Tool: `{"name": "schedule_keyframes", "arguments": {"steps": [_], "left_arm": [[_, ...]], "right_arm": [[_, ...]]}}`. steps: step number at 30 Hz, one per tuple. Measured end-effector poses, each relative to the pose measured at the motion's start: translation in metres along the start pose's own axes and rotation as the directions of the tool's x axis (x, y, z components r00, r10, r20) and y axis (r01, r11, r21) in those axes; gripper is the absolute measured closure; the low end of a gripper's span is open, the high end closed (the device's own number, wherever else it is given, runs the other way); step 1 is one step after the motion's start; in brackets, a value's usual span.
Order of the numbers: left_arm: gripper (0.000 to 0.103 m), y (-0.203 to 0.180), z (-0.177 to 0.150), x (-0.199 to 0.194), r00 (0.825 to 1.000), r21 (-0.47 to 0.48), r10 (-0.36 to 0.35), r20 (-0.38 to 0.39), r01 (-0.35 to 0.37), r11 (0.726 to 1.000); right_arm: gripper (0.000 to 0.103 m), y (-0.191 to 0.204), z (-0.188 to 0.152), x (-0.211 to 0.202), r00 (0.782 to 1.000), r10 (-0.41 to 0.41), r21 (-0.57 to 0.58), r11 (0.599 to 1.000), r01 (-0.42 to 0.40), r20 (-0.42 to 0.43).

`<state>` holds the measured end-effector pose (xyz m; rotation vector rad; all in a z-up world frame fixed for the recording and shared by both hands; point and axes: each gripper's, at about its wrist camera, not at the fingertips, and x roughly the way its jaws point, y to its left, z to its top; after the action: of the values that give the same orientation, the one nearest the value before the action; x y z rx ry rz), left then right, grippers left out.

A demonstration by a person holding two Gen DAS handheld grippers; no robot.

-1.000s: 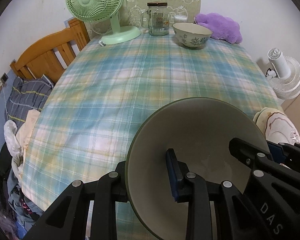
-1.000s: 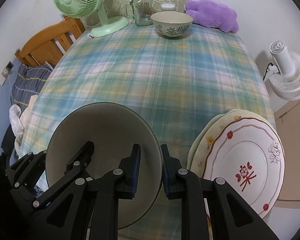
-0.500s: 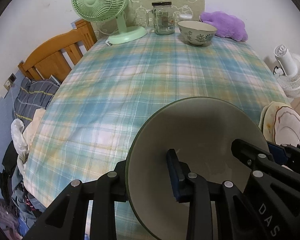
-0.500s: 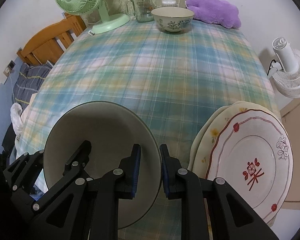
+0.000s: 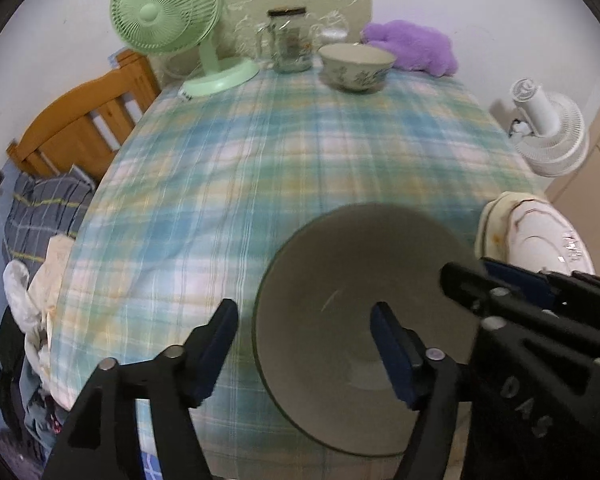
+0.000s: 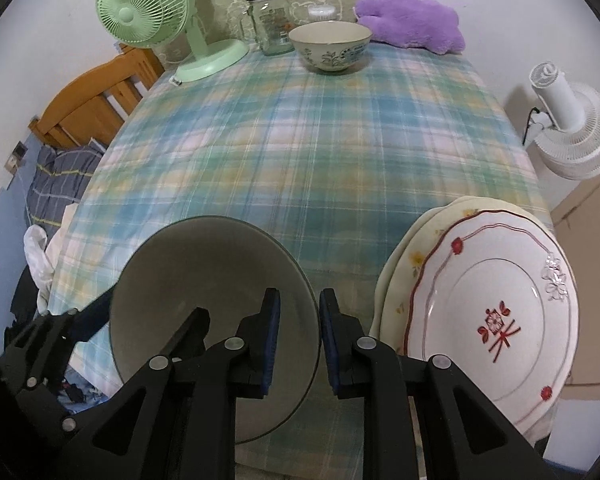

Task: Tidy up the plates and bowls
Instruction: 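Lower the plain bowl beside the plate stack and open both grippers, then move both grippers to the flower-patterned bowl beside the glass jar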

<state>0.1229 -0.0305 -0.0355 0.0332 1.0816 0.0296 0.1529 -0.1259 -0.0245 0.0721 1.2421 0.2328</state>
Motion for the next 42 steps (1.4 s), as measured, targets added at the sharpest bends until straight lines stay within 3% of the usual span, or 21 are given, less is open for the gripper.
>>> {"name": "schedule_keyframes", "arguments": {"steps": [2,3,5,6,12,21,28,42], "left_arm": [[0.027,0.001,0.004,-0.008,1.000,0.019,-0.016,0.010,0.016,1.000],[0.025,0.002,0.005,-0.012,1.000,0.026,-0.023,0.016,0.023,0.999],[0.025,0.005,0.007,-0.019,0.999,0.026,-0.036,0.027,0.035,0.999],[0.025,0.008,0.008,-0.021,0.998,0.022,-0.045,0.031,0.045,0.999],[0.024,0.017,0.025,-0.035,0.996,0.000,-0.064,0.067,0.064,0.998],[0.024,0.007,0.070,-0.048,0.987,0.009,-0.053,0.152,0.052,0.999],[0.024,-0.009,0.118,-0.040,0.980,-0.009,-0.035,0.196,0.038,0.999],[0.024,-0.032,0.222,0.006,0.967,-0.114,0.043,0.253,-0.014,0.993]], "right_arm": [[0.065,0.003,0.002,-0.006,1.000,-0.006,0.010,1.000,0.006,0.002],[0.053,0.005,0.002,-0.012,1.000,-0.023,0.014,1.000,0.023,0.019],[0.039,0.009,0.003,-0.019,0.997,-0.065,0.011,0.998,0.065,0.049],[0.037,0.012,0.003,-0.025,0.994,-0.083,0.007,0.997,0.083,0.071],[0.037,0.017,0.010,-0.047,0.984,-0.102,0.027,0.995,0.099,0.144],[0.036,0.007,0.046,-0.074,0.965,-0.134,0.081,0.990,0.118,0.227],[0.036,-0.012,0.091,-0.076,0.951,-0.149,0.070,0.988,0.135,0.272],[0.036,-0.053,0.212,-0.043,0.940,-0.065,-0.022,0.997,0.077,0.336]]}}
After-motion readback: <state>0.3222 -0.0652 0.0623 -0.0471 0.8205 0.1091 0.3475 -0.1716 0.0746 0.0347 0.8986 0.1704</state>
